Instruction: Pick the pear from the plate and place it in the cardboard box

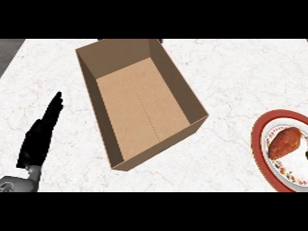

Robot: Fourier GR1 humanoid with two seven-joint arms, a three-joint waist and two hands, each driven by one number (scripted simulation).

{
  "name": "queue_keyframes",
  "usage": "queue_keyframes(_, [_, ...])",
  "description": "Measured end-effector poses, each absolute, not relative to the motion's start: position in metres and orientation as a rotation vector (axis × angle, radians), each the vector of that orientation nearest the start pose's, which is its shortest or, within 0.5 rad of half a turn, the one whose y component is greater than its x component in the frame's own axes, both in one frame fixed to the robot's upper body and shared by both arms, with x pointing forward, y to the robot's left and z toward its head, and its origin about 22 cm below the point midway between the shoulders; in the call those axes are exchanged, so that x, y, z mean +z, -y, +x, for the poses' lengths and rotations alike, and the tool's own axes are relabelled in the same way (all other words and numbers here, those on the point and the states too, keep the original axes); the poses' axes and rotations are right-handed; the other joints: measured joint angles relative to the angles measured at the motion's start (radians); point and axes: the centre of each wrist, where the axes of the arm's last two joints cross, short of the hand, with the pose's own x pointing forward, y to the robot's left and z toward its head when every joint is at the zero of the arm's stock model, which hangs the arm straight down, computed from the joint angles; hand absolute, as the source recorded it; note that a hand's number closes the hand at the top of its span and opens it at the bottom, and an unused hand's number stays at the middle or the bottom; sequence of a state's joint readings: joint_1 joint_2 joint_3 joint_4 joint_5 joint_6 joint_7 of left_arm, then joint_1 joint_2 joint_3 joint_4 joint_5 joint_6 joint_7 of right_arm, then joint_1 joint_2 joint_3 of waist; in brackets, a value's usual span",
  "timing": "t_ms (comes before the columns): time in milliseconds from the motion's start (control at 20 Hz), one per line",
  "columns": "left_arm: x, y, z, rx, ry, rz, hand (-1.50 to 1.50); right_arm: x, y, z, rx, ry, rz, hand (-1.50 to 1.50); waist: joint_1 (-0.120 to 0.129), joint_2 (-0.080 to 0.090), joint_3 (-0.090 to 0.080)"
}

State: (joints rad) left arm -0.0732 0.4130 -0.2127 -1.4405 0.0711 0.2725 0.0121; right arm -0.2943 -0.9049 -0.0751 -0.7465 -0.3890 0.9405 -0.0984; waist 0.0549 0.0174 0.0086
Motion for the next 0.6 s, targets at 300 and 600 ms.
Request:
queue_keyframes(300, [0.006, -0.278, 0.256, -0.234, 1.482, 0.336, 0.00, 0.103, 0.513, 0.276, 0.733, 0.979, 0.153, -1.50, 0.003, -0.001, 0.000])
queue_keyframes(600, [0.003, -0.273, 0.248, -0.232, 1.473, 0.336, 0.00, 0.103, 0.501, 0.284, 0.873, 0.865, 0.129, -1.50, -0.004, -0.004, -0.001])
